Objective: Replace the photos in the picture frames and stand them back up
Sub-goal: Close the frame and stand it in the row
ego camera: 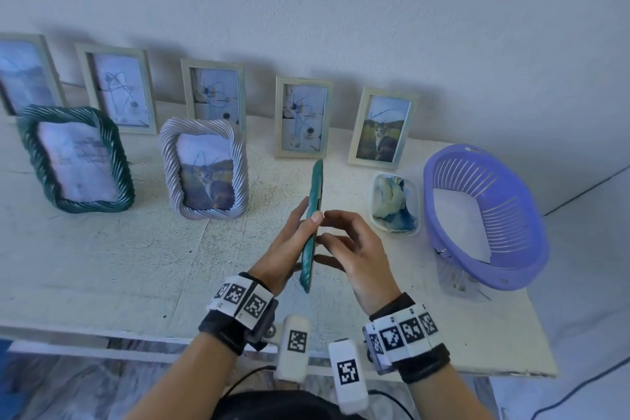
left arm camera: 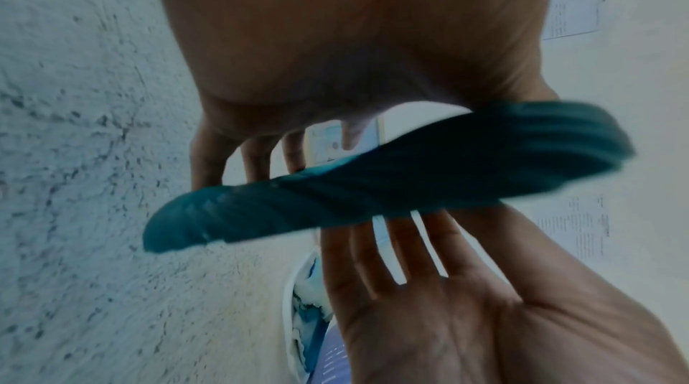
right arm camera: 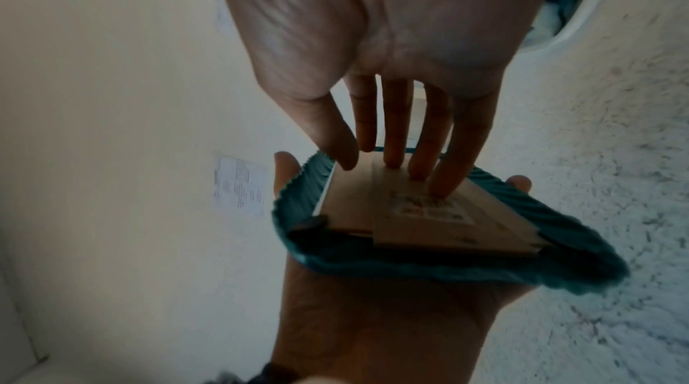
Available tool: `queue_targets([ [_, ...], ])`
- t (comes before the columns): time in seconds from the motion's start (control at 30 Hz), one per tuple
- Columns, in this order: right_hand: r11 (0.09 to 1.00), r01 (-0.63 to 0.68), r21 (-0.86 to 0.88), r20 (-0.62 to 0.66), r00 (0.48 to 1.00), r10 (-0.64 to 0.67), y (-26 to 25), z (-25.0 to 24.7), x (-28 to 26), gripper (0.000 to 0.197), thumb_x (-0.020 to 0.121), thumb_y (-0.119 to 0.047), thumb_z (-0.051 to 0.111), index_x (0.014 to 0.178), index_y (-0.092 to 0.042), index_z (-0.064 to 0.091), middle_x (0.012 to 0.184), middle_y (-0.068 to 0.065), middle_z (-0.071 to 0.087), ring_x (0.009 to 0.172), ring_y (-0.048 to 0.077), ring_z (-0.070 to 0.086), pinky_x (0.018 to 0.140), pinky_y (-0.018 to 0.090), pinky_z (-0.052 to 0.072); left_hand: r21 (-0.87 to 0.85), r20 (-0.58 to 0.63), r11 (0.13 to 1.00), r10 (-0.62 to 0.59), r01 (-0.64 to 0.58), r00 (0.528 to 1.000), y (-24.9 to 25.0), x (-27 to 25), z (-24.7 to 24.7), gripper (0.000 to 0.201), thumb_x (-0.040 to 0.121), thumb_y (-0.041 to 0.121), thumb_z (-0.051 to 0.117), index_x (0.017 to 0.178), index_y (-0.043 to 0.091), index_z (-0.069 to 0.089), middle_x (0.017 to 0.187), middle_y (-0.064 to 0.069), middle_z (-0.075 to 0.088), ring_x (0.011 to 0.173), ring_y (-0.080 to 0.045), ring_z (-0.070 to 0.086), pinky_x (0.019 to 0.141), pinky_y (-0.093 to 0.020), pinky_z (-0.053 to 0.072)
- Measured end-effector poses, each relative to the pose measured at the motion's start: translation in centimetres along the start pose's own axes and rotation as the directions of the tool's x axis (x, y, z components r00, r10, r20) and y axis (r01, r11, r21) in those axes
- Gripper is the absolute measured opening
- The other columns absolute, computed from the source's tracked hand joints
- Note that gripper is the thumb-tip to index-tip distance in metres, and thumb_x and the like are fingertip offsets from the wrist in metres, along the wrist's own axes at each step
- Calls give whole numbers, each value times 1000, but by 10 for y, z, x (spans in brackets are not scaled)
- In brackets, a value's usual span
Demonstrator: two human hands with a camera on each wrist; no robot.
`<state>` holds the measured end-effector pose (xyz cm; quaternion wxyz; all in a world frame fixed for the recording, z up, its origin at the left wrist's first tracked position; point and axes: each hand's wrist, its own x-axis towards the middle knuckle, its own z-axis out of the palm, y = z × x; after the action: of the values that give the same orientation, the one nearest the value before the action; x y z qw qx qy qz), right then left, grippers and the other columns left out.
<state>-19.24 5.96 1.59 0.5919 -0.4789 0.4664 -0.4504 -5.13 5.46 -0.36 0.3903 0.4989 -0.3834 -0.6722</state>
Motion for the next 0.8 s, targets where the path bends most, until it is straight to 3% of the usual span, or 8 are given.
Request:
queue_targets([
  [0.13, 934, 105, -341, 12, 994, -108, -1, -1, 4, 26, 88, -31, 68, 112, -22, 60, 102, -5, 67, 91, 13, 67, 73, 38, 59, 6, 11, 997, 74, -74, 997, 5, 0, 1, 106, 58, 83, 67, 148, 43, 27, 137, 5, 55, 125, -15, 55, 107, -53, 41],
  [0.23, 795, 217, -567, 56, 973, -226, -8, -9, 9, 24, 87, -35, 68, 107, -23, 62, 95, -7, 64, 81, 6, 63, 67, 23, 54, 28, -6, 995, 101, -101, 995, 13, -1, -5, 116, 50, 83, 71, 149, 41, 27, 140, 2, 51, 127, -15, 52, 110, -49, 39],
  [0.3, 662, 294, -689, 80, 939, -334, -14, -17, 14, 15, 86, -29, 69, 99, -22, 67, 83, -6, 60, 69, 6, 59, 61, 24, 50, 83, -28, 992, 103, -100, 994, 18, 0, -13, 116, 49, 81, 70, 149, 43, 25, 144, -1, 47, 129, -16, 48, 111, -43, 36],
  [0.47, 367, 128, -921, -9, 937, -350, -26, -20, 21, 18, 90, -40, 63, 91, -23, 71, 59, -5, 61, 53, 13, 58, 48, 27, 39, 206, -48, 969, 149, -137, 988, 26, 0, -20, 108, 57, 69, 69, 150, 45, 19, 139, 10, 39, 119, -5, 49, 98, -32, 38],
  [0.53, 637, 82, -766, -67, 976, -206, -27, -10, 21, 18, 95, -28, 58, 99, -17, 71, 60, 0, 67, 48, 15, 63, 46, 28, 46, 262, -54, 950, 191, -171, 980, 28, 0, -16, 109, 64, 66, 75, 151, 41, 15, 139, 13, 35, 125, -8, 42, 99, -30, 36],
  [0.6, 936, -68, -346, -142, 990, 19, -28, 1, 24, 24, 99, -23, 51, 105, -9, 69, 70, 10, 72, 56, 24, 69, 52, 37, 56, 400, -65, 894, 248, -203, 967, 25, 2, -16, 115, 62, 72, 74, 152, 42, 9, 148, 10, 30, 135, -10, 33, 106, -35, 34],
  [0.7, 965, -225, 133, -149, 958, 244, -32, 8, 28, 42, 101, -41, 42, 104, -11, 70, 93, 15, 74, 84, 29, 72, 74, 40, 57, 557, -82, 789, 365, -261, 928, 18, 5, -23, 117, 60, 71, 76, 150, 46, 4, 146, 12, 26, 136, -8, 28, 109, -36, 31],
  [0.8, 899, -222, 378, 5, 971, 238, -36, 6, 37, 52, 99, -52, 36, 120, -15, 66, 116, 15, 69, 108, 31, 66, 96, 45, 50, 471, -126, 826, 411, -311, 903, 18, 10, -32, 110, 63, 72, 72, 150, 46, 11, 143, 10, 37, 131, -6, 41, 104, -32, 41],
])
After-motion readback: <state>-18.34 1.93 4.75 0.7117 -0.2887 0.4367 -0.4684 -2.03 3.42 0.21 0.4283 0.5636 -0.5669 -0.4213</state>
